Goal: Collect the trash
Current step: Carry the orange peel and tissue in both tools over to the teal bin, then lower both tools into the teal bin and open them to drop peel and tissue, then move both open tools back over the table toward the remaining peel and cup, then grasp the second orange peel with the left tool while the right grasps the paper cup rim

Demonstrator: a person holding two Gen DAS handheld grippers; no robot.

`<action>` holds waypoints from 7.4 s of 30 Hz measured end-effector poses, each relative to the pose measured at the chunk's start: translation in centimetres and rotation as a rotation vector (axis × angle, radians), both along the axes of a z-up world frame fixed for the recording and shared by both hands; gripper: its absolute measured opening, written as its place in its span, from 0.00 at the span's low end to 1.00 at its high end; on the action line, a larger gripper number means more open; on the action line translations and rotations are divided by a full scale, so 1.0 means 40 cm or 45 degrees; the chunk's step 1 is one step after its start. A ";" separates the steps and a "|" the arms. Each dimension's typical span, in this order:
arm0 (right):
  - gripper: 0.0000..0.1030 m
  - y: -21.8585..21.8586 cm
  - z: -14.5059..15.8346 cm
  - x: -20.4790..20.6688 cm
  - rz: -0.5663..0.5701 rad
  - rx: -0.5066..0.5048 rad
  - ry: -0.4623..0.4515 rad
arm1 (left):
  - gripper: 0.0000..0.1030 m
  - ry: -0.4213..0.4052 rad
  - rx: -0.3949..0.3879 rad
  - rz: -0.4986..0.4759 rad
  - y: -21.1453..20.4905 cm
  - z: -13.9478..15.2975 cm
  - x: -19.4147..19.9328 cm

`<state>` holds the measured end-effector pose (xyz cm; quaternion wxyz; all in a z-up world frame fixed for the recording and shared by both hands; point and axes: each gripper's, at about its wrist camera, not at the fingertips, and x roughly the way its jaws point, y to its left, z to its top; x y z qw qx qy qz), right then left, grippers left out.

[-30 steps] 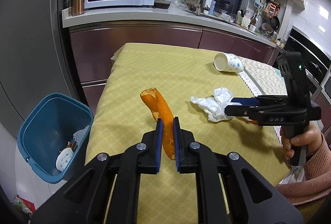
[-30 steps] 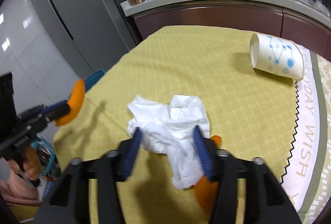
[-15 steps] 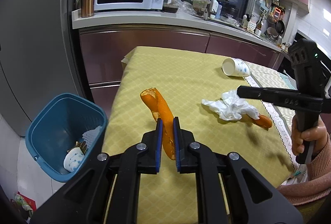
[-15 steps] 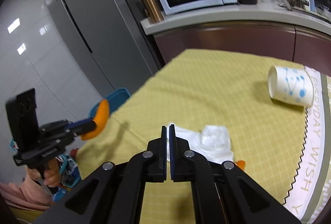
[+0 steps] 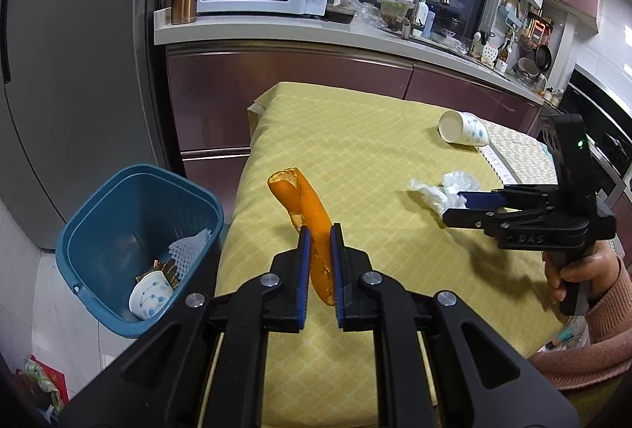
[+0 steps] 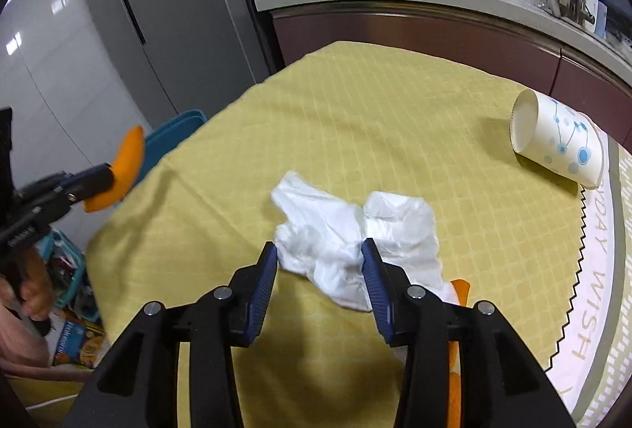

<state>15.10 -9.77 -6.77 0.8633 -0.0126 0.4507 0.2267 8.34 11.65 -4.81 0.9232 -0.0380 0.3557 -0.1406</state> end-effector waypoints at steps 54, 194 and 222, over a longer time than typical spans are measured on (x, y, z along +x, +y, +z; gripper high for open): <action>0.11 0.287 0.165 -0.002 0.387 0.327 -0.106 | 0.10 -0.066 0.019 0.224 0.204 0.048 -0.047; 0.43 -0.254 0.106 -0.001 -0.241 0.331 -0.145 | 0.59 0.077 -0.167 -0.464 -0.430 -0.052 0.072; 0.43 -0.492 0.021 0.207 -0.499 0.416 -0.052 | 0.21 0.417 -0.163 -0.483 -0.624 -0.146 0.195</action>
